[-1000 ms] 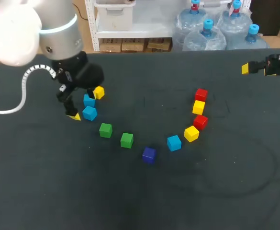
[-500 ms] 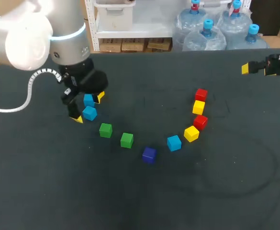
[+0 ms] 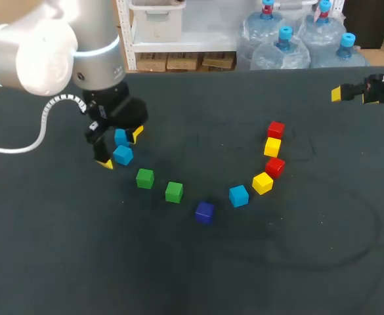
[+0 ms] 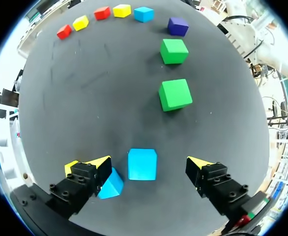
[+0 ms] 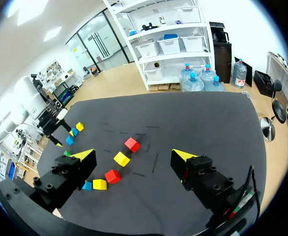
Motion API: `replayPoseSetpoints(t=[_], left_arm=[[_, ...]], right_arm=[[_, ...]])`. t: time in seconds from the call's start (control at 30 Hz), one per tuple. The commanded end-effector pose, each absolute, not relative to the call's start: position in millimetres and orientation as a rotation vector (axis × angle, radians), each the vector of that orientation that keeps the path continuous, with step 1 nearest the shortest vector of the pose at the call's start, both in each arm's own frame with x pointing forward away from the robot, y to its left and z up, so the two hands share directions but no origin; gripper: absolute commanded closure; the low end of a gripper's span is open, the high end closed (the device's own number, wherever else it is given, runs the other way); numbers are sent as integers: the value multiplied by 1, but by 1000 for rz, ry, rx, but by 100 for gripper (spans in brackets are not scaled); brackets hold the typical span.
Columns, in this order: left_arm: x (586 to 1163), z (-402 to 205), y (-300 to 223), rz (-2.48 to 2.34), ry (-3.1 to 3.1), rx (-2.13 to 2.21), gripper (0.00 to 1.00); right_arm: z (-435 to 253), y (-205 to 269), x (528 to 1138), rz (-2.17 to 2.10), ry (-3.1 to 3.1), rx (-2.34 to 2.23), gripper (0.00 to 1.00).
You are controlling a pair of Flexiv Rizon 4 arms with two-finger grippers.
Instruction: Place the blue cubes, place green cubes on the blue cubes, place the yellow cubes on the green cubes, then place the red cubes on the yellow cubes, and place purple cube on the red cubes.
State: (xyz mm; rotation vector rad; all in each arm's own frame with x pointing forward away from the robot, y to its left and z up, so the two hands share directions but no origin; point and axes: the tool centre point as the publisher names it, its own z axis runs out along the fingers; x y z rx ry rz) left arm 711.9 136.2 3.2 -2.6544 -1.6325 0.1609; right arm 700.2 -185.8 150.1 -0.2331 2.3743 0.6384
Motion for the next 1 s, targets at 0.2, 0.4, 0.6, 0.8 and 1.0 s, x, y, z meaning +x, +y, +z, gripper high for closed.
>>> replayPoseSetpoints(t=[0.2,0.4,0.6,0.8,1.0], left_arm=[[723,-2,142,170,-1643,-2637,9],[724,-3,142,165,-1643,-2633,33],[724,-3,143,170,-1639,-2628,28],[723,-3,143,172,-1641,-2625,54],[723,-3,142,175,-1643,-2623,58]], right_arm=[[150,-185,700,634,2375,-231,0],[150,-185,700,634,2375,-231,0],[150,-185,700,634,2375,-231,0],[150,-185,700,634,2375,-231,0],[150,-185,700,634,2375,-231,0]])
